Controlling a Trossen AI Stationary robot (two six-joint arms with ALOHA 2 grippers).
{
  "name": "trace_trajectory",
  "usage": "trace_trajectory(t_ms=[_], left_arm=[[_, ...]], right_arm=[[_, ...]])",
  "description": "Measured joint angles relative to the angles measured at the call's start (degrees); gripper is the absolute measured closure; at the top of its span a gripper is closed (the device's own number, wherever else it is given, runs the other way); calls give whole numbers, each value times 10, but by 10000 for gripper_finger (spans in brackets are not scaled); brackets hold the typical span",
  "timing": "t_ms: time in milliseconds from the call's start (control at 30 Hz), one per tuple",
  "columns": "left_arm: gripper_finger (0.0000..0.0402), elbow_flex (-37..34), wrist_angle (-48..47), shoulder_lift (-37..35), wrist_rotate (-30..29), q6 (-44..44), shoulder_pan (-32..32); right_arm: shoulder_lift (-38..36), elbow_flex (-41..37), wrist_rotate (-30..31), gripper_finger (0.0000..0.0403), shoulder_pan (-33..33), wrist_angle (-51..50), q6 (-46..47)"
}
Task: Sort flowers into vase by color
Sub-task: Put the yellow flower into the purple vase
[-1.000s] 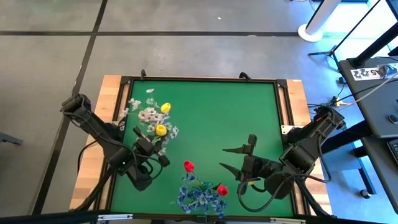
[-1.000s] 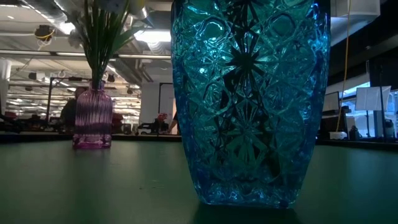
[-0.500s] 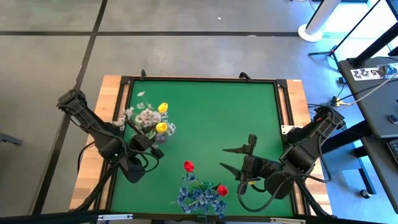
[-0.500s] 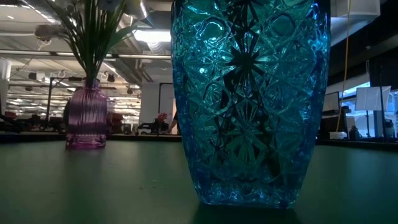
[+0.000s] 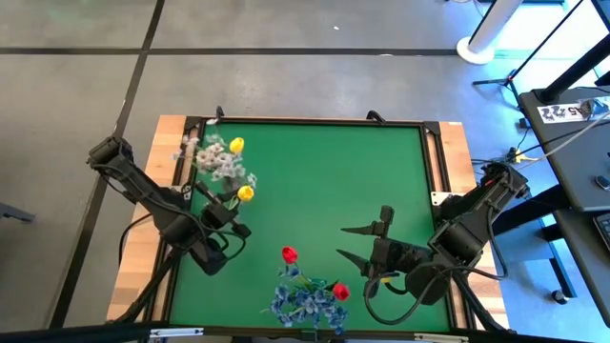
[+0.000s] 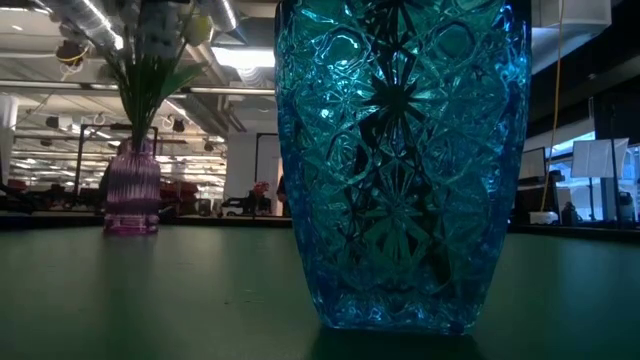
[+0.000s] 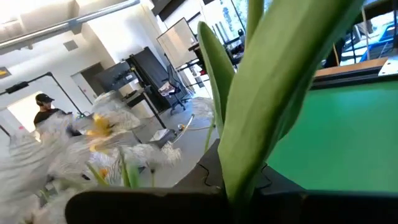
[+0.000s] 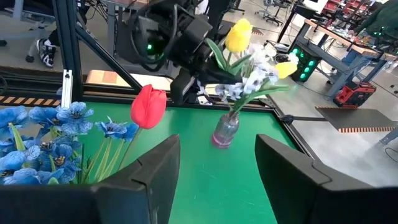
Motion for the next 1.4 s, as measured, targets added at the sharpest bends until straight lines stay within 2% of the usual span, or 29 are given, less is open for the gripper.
trace_trajectory(t_ms=[433,567,733,967,1167,1333,1400], left_arm=[[399,-5,3,-3,2,-5,30],[372,-4,4,-21,61,-8,55],[320,-3,5,-89,150,0,98],[274,-3,34,-175,205,60,122],[270,-3,121,-217,236,130,123],[270,-2,202,-220,240,221,122],[270,-2,242,-220,259,261,118]], right_arm=[[0,0,11,194,0,0,-3],[0,0,11,194,0,0,-3],[0,0,11,194,0,1,-3],[0,0,11,194,0,1,-3],[0,0,11,194,0,1,-3],[0,0,12,194,0,0,-3],[0,0,12,194,0,0,-3]])
